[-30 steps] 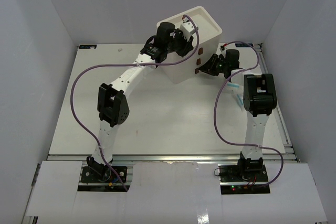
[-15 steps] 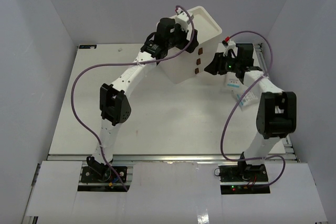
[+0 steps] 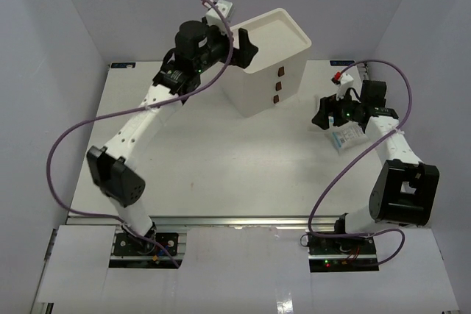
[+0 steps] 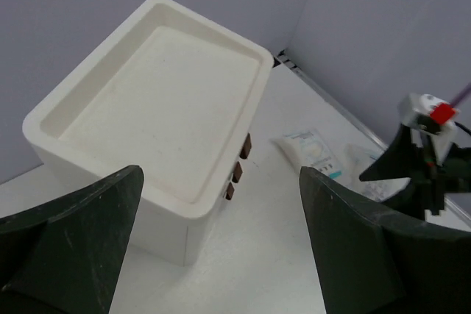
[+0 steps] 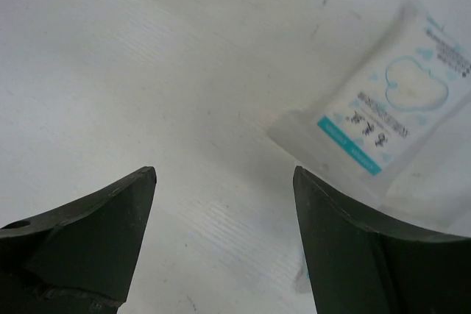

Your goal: Organize the makeup

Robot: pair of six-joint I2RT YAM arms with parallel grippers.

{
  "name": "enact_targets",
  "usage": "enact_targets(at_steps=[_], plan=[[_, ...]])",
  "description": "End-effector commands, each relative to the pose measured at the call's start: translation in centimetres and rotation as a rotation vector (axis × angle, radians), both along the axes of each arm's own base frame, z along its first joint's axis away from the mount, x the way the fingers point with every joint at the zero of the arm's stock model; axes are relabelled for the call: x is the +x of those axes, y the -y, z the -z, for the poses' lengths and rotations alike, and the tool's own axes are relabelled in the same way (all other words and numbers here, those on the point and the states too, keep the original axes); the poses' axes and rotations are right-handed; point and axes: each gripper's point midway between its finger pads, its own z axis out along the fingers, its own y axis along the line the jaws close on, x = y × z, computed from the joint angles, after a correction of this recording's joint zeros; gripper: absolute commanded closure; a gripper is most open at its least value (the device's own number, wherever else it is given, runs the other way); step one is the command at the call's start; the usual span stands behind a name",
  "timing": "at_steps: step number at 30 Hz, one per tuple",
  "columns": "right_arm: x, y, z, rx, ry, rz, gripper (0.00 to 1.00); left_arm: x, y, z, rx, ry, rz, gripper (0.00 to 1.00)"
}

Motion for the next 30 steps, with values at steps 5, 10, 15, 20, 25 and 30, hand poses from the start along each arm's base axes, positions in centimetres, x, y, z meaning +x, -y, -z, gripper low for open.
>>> enact_targets(at_steps=[5, 10, 15, 20, 25, 30], plan=[[-1.8, 10.0, 2.5, -0.044, -0.152, 0.578, 0.18, -9.9, -11.5, 6.1, 0.009, 0.0, -0.123, 0.02], [-3.5, 13.9, 1.9, 0.007, -0.158, 0.866, 0.15, -11.3, -13.9, 11.1, 0.073, -0.067, -0.17, 0.02], [-5.0, 16.2, 3.3, 0.144, -0.234, 1.017, 0.15, -12.1, -14.5, 12.2, 0.073, -0.076, -0.19, 0.02], [-4.6, 17.2, 5.9, 0.268, -0.306, 1.04, 0.21, -12.8, -14.9, 11.5, 0.06, -0.043, -0.191, 0.02], [-2.5, 17.1, 5.9, 0.329, -0.265, 0.997, 0.27, -12.8, -15.2, 11.5, 0.073, -0.032, -0.201, 0.02], [-1.1, 17.6, 6.8, 0.364, -0.278, 1.013, 0.26, -12.6, -15.3, 11.8, 0.085, -0.035, -0.208, 0.02]])
